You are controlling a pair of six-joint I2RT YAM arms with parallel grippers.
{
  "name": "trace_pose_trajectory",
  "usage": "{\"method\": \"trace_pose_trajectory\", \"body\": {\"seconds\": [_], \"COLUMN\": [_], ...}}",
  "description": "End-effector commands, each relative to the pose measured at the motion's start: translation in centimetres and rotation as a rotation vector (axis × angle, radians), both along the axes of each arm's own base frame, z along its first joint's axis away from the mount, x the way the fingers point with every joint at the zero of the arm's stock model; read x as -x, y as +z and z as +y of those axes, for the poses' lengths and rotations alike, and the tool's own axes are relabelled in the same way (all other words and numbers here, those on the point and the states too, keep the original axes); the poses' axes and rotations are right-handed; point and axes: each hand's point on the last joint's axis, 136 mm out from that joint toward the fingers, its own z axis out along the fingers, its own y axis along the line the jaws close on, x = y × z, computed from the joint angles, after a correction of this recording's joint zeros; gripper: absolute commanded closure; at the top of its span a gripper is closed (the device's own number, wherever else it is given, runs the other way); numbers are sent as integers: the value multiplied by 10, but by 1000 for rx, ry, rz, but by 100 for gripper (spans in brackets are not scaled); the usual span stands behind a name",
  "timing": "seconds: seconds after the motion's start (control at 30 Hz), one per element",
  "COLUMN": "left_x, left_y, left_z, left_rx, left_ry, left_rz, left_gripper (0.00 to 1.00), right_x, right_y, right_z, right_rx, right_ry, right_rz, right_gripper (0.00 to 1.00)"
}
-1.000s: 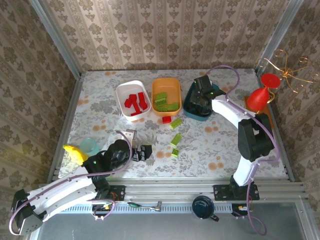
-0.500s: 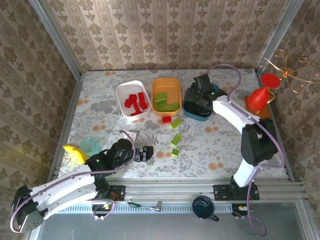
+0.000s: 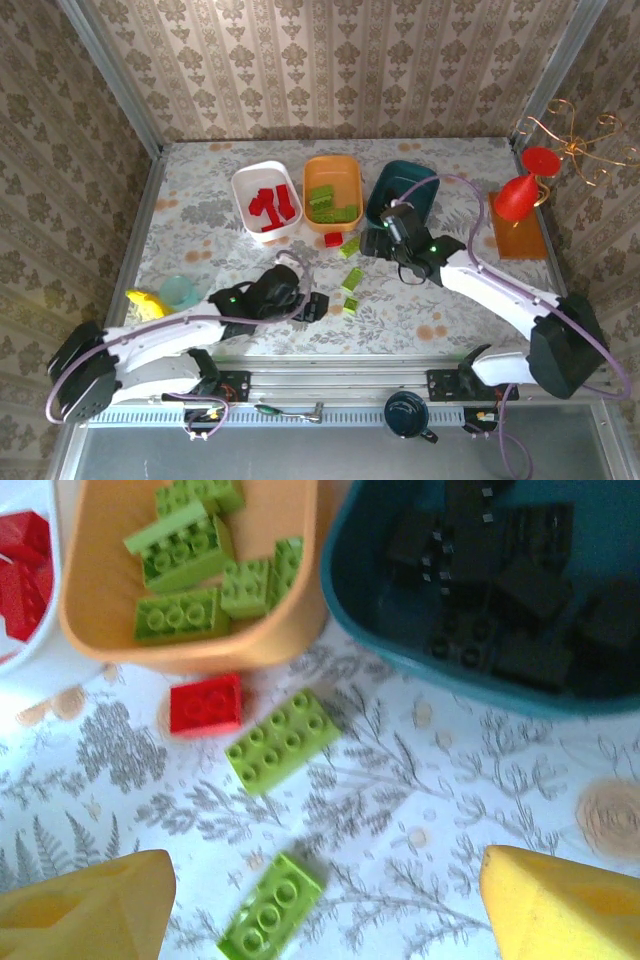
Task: Sort the legos into containers by color
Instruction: Pick up the lego from the middle-left of the table.
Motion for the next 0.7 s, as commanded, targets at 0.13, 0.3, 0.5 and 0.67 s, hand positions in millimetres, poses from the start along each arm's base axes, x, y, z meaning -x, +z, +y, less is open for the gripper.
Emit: {"method": "trace_pose_trajectory", "body": {"seconds": [0.13,0.3,0.5,0.67], "left_x": [10,6,0,-1], "left_y": [-14,-38,-55,-71], "left_z": [-59,-81,-87,-87], "left_rx": [-139,-275,-409,-446], "left_ry": [-182,-212,-198,-198], "left_rz": [-20,-32,-87,-83], "left_gripper": [16,23,32,38], "right_x": [24,33,39,39], "right_y": [-5,-4,2,8], "right_z": [-28,-37,-39,-40], "right_rx": [-1,1,-18,-25], "right_ry": [-89,-98,-96,-95], "right_rz": [-23,-27,-41,-58], "right_gripper": [18,17,17,16]}}
